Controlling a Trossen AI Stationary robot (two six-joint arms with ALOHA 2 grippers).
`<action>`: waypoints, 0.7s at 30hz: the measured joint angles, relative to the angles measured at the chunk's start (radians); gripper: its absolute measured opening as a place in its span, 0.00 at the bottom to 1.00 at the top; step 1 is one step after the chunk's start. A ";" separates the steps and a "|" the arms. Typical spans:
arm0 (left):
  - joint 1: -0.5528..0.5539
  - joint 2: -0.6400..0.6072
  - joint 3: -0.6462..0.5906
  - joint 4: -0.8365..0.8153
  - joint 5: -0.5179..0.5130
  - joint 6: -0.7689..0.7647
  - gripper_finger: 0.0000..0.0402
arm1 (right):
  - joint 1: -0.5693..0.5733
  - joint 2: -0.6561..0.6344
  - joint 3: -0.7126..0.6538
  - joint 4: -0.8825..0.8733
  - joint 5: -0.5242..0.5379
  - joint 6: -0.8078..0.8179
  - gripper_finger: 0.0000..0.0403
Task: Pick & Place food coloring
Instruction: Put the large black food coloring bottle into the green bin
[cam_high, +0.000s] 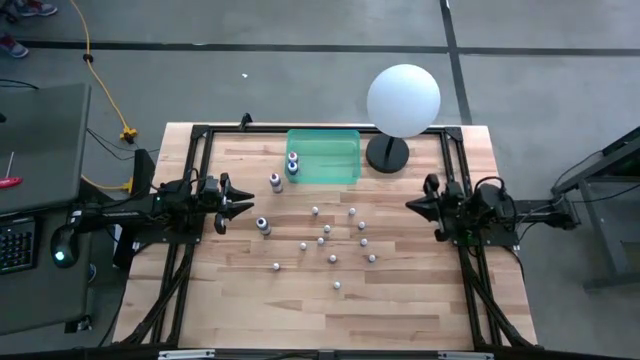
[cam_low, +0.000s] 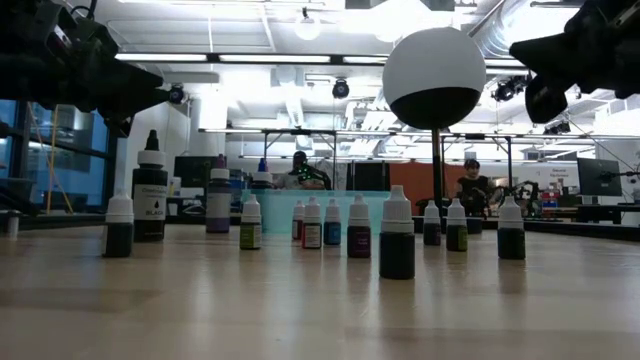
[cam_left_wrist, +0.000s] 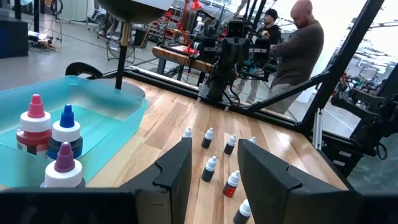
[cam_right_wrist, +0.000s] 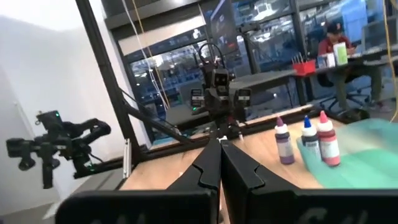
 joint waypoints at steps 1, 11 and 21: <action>0.000 0.000 0.000 0.000 0.000 0.000 0.32 | 0.000 0.000 0.000 0.000 0.007 -0.014 0.00; 0.000 0.000 0.000 0.000 0.000 0.000 0.32 | 0.000 0.007 0.000 -0.162 0.029 -0.041 0.00; 0.000 0.000 0.000 0.000 0.000 0.000 0.32 | 0.000 0.051 0.000 -0.168 0.031 -0.140 0.00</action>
